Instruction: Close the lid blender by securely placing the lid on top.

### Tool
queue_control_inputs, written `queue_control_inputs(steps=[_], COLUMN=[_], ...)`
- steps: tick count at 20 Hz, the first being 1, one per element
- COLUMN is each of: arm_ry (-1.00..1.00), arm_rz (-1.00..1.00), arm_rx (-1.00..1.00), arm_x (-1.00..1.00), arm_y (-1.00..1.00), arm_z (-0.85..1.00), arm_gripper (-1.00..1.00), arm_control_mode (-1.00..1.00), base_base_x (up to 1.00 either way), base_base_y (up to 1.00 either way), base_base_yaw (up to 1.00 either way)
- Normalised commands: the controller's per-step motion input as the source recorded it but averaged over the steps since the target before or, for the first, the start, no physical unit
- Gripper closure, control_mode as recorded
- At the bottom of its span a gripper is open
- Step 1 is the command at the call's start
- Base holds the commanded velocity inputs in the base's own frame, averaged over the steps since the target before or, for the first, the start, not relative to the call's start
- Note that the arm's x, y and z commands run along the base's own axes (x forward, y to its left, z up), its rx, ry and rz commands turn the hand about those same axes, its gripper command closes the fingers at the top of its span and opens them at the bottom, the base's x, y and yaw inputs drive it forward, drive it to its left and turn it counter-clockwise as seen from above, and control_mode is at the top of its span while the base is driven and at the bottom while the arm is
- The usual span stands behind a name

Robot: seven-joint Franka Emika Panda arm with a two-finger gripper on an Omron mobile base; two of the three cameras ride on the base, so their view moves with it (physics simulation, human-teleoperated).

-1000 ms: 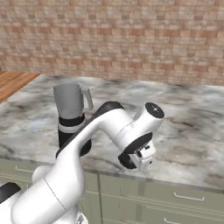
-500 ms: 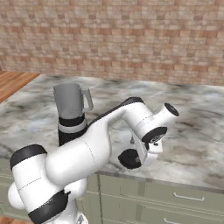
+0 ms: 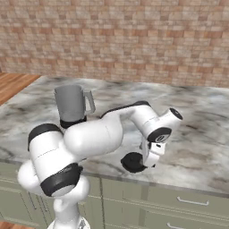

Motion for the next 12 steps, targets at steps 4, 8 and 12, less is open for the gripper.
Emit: queue_control_inputs(steps=[4,8,12], arm_ry=[0.0,0.0,0.0], arm_rz=[-0.03,0.0,0.0], arm_rx=[0.0,0.0,0.0], arm_x=[0.02,0.05,0.21], arm_y=[-0.04,-0.11,0.0], arm_z=[-0.3,-0.25,-0.27], arm_gripper=[-1.0,-1.0,-1.0], arm_control_mode=[-1.0,-1.0,-1.0], base_base_x=[0.0,0.0,0.0], base_base_y=[0.0,0.0,0.0], base_base_yaw=[0.0,0.0,0.0])
